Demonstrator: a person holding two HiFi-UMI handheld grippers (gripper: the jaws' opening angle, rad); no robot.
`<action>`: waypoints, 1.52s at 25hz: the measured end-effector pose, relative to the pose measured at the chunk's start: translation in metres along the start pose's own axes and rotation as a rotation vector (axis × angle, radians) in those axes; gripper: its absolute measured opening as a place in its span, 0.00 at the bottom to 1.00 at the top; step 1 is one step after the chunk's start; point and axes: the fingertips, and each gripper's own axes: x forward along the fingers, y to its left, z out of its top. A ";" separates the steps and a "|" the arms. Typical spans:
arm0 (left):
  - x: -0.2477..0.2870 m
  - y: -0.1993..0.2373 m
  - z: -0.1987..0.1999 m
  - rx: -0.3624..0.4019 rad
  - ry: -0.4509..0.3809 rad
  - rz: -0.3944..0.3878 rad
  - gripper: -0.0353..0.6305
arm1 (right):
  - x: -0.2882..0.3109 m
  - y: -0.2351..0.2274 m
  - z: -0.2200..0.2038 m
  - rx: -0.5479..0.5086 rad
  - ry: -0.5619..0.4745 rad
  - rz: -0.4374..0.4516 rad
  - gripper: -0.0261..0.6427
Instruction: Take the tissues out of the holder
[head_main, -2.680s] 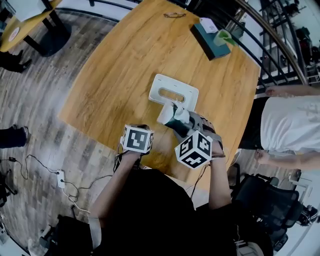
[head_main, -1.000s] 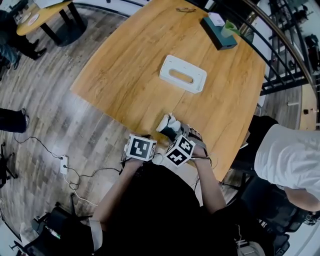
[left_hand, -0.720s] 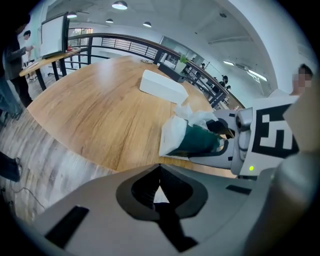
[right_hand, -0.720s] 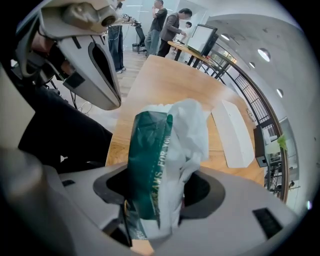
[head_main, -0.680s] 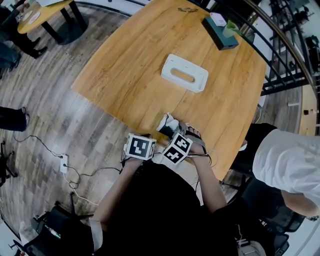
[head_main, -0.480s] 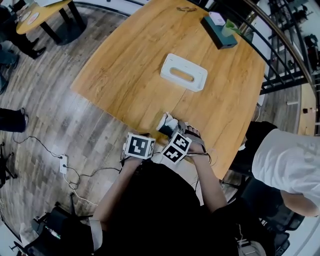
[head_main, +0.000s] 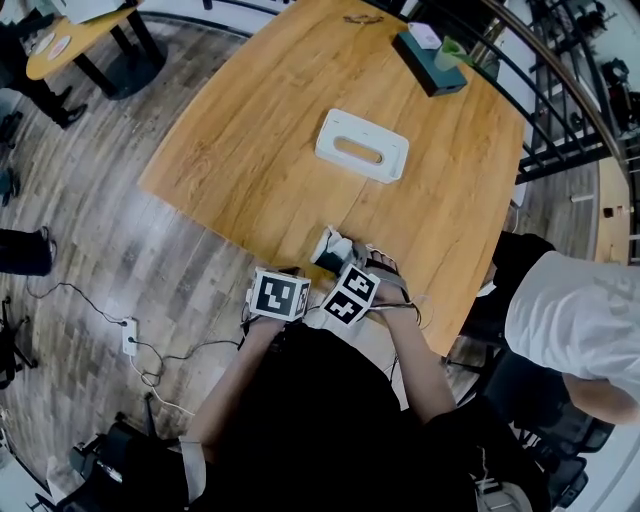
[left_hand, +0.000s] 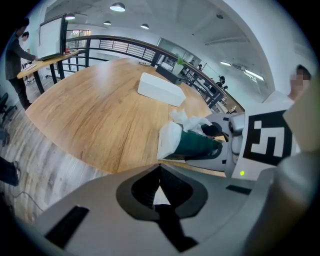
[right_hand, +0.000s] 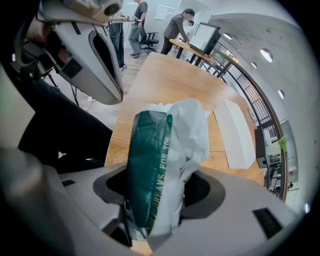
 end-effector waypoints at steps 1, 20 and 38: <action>0.000 0.000 0.000 0.001 0.003 -0.001 0.06 | 0.000 0.000 0.000 0.001 -0.002 -0.001 0.47; 0.004 -0.011 -0.007 0.044 0.020 -0.028 0.06 | -0.069 -0.010 0.005 0.101 -0.191 -0.176 0.58; 0.014 -0.067 -0.007 0.172 0.009 -0.039 0.06 | -0.126 0.009 -0.030 0.641 -0.437 -0.111 0.29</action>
